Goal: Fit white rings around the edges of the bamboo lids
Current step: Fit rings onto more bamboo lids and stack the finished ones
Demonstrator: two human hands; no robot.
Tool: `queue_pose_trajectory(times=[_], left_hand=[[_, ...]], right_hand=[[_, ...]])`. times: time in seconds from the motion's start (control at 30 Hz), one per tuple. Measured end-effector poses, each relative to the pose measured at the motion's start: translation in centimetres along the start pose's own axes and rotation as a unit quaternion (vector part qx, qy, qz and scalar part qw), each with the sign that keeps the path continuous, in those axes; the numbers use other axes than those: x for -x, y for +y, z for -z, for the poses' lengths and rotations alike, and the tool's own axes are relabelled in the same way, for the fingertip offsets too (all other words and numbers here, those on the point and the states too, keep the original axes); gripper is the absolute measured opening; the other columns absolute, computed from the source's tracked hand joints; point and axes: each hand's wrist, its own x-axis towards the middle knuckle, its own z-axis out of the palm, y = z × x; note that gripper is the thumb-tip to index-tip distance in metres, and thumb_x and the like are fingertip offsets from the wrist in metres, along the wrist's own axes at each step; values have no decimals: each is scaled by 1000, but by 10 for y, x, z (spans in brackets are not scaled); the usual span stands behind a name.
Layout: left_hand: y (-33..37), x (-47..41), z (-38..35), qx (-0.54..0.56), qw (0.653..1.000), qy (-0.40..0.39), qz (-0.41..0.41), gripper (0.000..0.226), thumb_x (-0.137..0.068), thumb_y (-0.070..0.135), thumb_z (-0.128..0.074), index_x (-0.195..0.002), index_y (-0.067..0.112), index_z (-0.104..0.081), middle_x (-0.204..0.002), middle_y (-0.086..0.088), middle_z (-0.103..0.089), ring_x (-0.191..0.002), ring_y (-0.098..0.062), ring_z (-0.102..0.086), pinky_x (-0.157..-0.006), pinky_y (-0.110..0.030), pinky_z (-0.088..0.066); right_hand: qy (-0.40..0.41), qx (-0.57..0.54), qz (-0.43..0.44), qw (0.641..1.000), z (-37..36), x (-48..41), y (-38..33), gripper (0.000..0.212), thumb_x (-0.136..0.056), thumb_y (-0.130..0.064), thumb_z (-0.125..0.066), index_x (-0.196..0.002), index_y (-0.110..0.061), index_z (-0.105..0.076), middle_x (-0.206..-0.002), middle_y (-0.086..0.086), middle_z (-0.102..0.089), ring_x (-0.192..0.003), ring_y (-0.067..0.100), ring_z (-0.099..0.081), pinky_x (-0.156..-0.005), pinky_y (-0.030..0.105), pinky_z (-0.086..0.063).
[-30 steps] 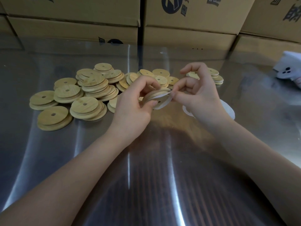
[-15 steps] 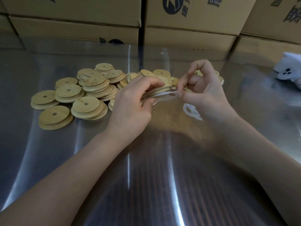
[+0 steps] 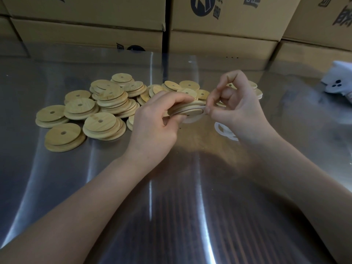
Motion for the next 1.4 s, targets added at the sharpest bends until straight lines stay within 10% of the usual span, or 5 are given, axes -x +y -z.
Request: queue_pose_trajectory(times=[0.3, 0.6, 1.03, 1.23, 1.4], left_hand=[[1, -1, 0, 129, 986, -25, 106, 37, -88, -6, -62, -111, 21, -68, -110, 0, -65, -106, -12, -63, -88, -42, -56], [-2, -3, -2, 268, 933, -24, 241, 46, -91, -9, -57, -92, 34, -74, -94, 19, -72, -93, -9, -70, -66, -32, -61], [-6, -3, -2, 366, 863, 10, 349, 28, -93, -4, -57, -106, 17, -69, -118, -17, -61, -102, -29, -69, -70, -45, -61], [-6, -2, -3, 340, 876, -11, 342, 20, -91, 2, -63, -97, 21, -61, -113, -11, -66, -102, -28, -68, -67, -48, -61], [-9, -2, -3, 196, 951, -57, 231, 24, -90, 4, -67, -98, 25, -58, -93, -6, -72, -88, -25, -72, -71, -51, -61]], right_hand=[[-17, 65, 16, 998, 2, -1, -3, 41, -82, 12, -62, -94, -19, -38, -79, 8, -54, -76, 20, -53, -68, 36, -50], [-13, 118, 2, 993, 0, -1, -8, 41, -80, 2, -66, -93, -25, -38, -75, 13, -62, -66, 32, -56, -66, 46, -53], [41, 28, -82, 995, -15, 3, 2, 45, -79, 1, -76, -102, -21, -44, -81, 12, -66, -70, 23, -64, -69, 36, -58], [93, 57, -52, 993, -22, 6, 1, 44, -79, 6, -72, -96, -23, -45, -76, 12, -69, -66, 22, -63, -76, 41, -57], [77, 70, -35, 994, -21, 7, -2, 45, -79, 7, -71, -95, -24, -42, -75, 13, -68, -65, 22, -61, -71, 39, -55]])
